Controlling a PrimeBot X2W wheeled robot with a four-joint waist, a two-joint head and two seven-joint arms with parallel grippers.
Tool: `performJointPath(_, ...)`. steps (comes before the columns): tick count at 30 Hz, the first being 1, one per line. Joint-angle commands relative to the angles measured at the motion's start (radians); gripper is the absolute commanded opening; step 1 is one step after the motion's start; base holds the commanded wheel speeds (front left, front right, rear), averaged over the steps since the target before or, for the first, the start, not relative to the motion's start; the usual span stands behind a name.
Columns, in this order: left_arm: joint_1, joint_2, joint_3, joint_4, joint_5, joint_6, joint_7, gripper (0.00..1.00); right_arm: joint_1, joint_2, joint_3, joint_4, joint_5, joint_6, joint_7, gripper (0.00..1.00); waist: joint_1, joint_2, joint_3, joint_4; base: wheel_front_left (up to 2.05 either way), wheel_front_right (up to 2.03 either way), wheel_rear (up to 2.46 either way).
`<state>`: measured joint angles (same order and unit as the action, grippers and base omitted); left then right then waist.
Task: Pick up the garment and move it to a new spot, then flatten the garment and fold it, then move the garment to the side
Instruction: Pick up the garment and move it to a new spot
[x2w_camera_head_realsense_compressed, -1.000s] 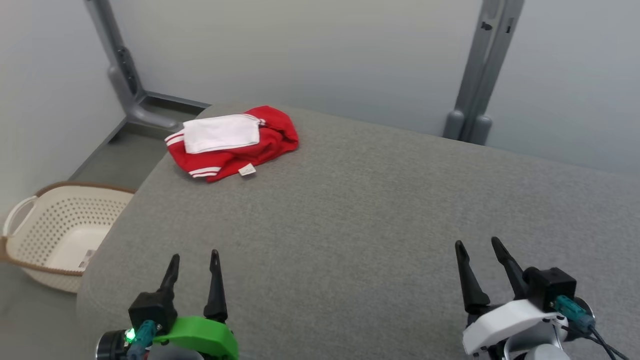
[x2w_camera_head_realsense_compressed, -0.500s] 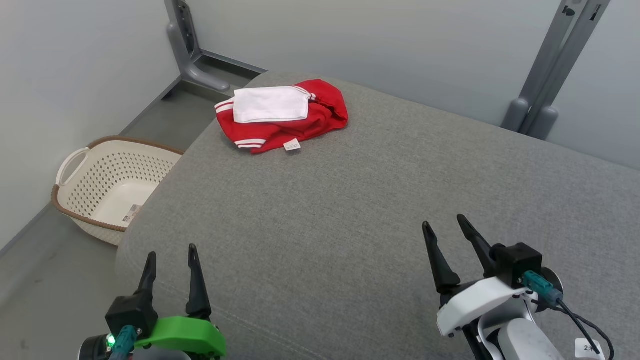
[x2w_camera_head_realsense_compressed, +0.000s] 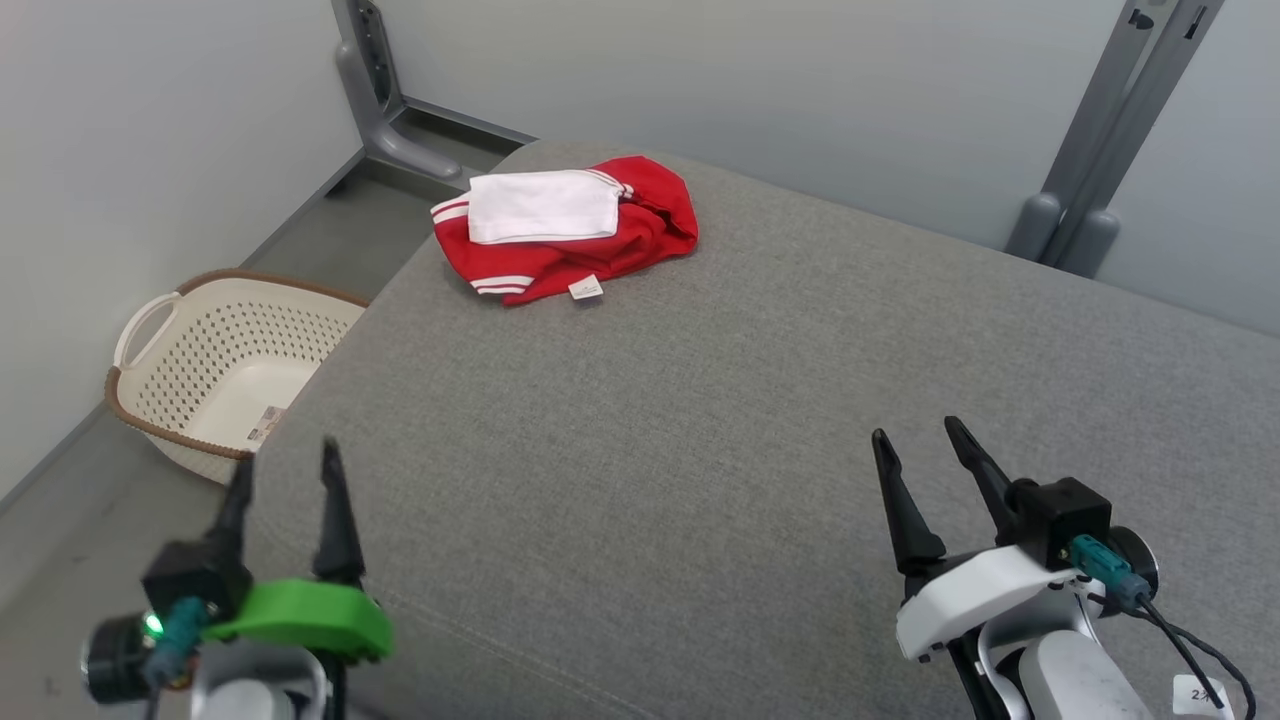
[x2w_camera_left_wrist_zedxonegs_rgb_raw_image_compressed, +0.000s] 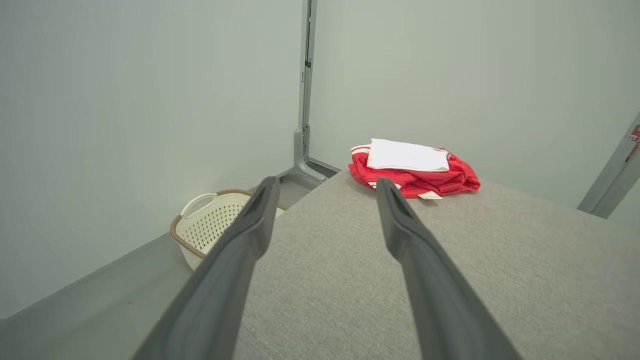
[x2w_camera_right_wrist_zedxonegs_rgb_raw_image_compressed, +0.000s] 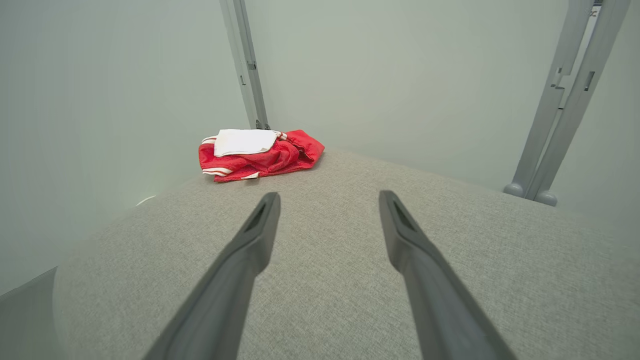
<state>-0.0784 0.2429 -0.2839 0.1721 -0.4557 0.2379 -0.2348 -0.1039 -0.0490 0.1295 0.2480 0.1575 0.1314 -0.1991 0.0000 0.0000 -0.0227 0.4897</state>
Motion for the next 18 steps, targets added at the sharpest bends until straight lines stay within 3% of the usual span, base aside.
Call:
performJointPath(1, -0.051, 0.026, 0.021, -0.016, -0.002, 0.003, 0.007, 1.0, -0.001, -0.003, -0.001, -0.02, -0.019, -0.001, 0.014, 1.0, 0.0, 0.0, 0.048, -0.043, 0.0, 0.0, 0.0)
performJointPath(6, -0.228, 0.112, 0.083, -0.053, 0.001, -0.019, 0.049, 1.0, -0.046, -0.004, 0.003, -0.106, -0.088, -0.001, 0.071, 1.0, 0.0, 0.0, 0.194, -0.141, 0.0, 0.0, 0.0)
performJointPath(12, -0.513, 0.229, 0.083, 0.019, 0.015, -0.12, 0.139, 1.0, -0.102, -0.004, 0.02, -0.196, -0.132, -0.001, 0.123, 1.0, 0.0, 0.0, 0.345, -0.27, 0.0, 0.0, 0.0)
performJointPath(18, -0.761, 0.249, 0.061, 0.207, -0.02, -0.209, 0.247, 1.0, -0.114, -0.003, 0.006, -0.263, -0.156, -0.001, 0.153, 1.0, 0.0, 0.0, 0.453, -0.365, 0.0, 0.0, 0.0)
